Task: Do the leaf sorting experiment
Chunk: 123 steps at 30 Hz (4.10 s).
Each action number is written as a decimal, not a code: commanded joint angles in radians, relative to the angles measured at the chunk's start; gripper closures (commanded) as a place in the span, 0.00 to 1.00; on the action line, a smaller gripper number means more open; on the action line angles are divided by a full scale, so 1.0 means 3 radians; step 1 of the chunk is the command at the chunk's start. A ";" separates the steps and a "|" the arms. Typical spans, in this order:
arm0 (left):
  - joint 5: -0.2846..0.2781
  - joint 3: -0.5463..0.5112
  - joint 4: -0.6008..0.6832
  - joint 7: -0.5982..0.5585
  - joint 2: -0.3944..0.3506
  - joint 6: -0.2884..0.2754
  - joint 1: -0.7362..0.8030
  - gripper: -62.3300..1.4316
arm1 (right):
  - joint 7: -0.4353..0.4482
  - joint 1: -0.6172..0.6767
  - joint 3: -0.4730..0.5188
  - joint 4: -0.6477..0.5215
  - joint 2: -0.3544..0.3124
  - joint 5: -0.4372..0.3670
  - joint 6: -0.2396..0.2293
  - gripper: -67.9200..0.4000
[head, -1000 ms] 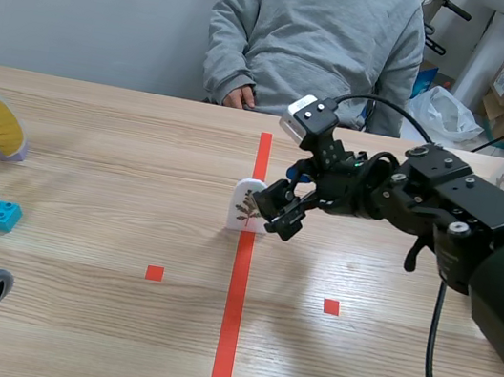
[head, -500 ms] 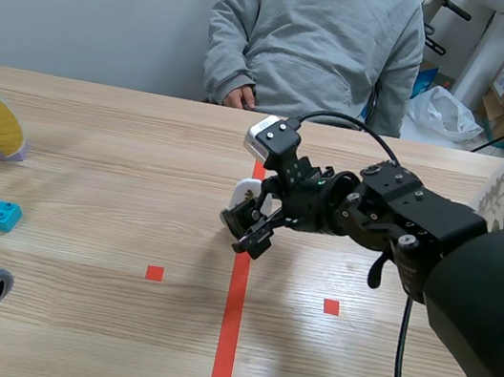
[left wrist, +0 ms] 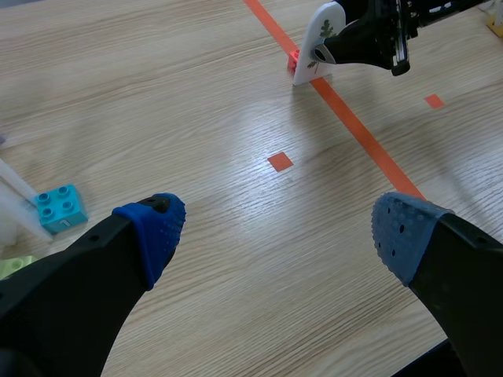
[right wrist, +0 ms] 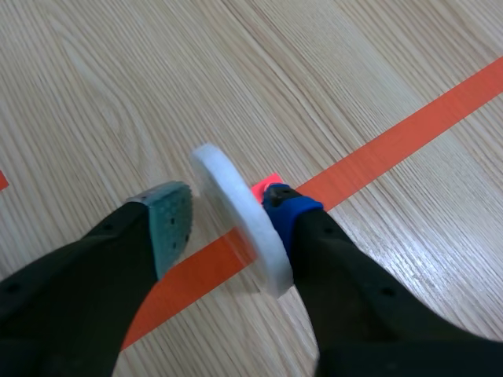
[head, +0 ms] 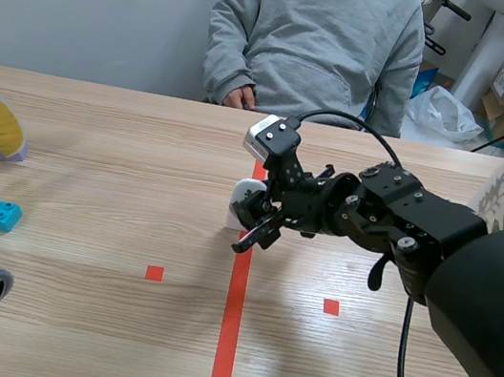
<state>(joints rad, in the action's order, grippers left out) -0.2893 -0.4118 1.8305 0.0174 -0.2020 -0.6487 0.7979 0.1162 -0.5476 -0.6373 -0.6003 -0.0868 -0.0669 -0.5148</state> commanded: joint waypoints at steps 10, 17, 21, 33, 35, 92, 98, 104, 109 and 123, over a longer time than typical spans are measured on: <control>-0.0046 0.0025 0.0081 -0.0043 0.0008 -0.0006 -0.0010 0.17 | 0.0061 -0.0057 0.0010 -0.0067 -0.0033 -0.0023 0.0009 0.91; -0.0046 0.0025 0.0081 -0.0043 0.0008 -0.0006 -0.0010 0.17 | -0.0034 -0.0057 0.0011 -0.0076 -0.0034 -0.0023 -0.0006 0.97; -0.0046 0.0025 0.0081 -0.0043 0.0008 -0.0006 -0.0010 0.17 | -0.0309 0.0025 0.0071 -0.0244 -0.0045 -0.0064 -0.0001 0.97; -0.0046 0.0025 0.0081 -0.0045 0.0008 -0.0006 -0.0010 0.17 | -0.1146 0.1204 0.0759 -0.2299 -0.0487 -0.0488 0.0276 0.97; -0.0046 0.0025 0.0081 -0.0045 0.0008 -0.0006 -0.0010 0.17 | -0.1209 0.1432 0.0852 -0.2628 -0.0548 -0.0491 0.0294 0.97; -0.0046 0.0025 0.0081 -0.0043 0.0008 -0.0006 -0.0010 0.17 | -0.0343 0.2595 0.2842 -0.2082 -0.0912 -0.0581 0.0425 0.45; -0.0046 0.0025 0.0081 -0.0043 0.0008 -0.0006 -0.0010 0.17 | -0.0367 0.2632 0.2842 -0.2082 -0.0910 -0.0689 0.0435 0.36; -0.0047 0.0025 0.0081 -0.0043 0.0008 -0.0006 -0.0010 0.17 | -0.0341 0.2820 0.2842 -0.2101 -0.0910 -0.0856 0.0432 0.37; -0.0046 0.0025 0.0081 -0.0045 0.0006 -0.0006 -0.0010 0.17 | -0.0289 0.3267 0.2903 -0.2331 -0.0893 -0.1003 0.0418 0.35; -0.0019 0.0025 0.0080 -0.0075 -0.0042 0.0005 -0.0053 0.17 | -0.0217 0.4679 0.3059 -0.4125 -0.0937 -0.0591 -0.0387 0.26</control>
<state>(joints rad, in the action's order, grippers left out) -0.2882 -0.4118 1.8305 0.0097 -0.2054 -0.6487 0.7963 0.0402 0.8928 0.2790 -1.8374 -0.3454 -0.2329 -0.6315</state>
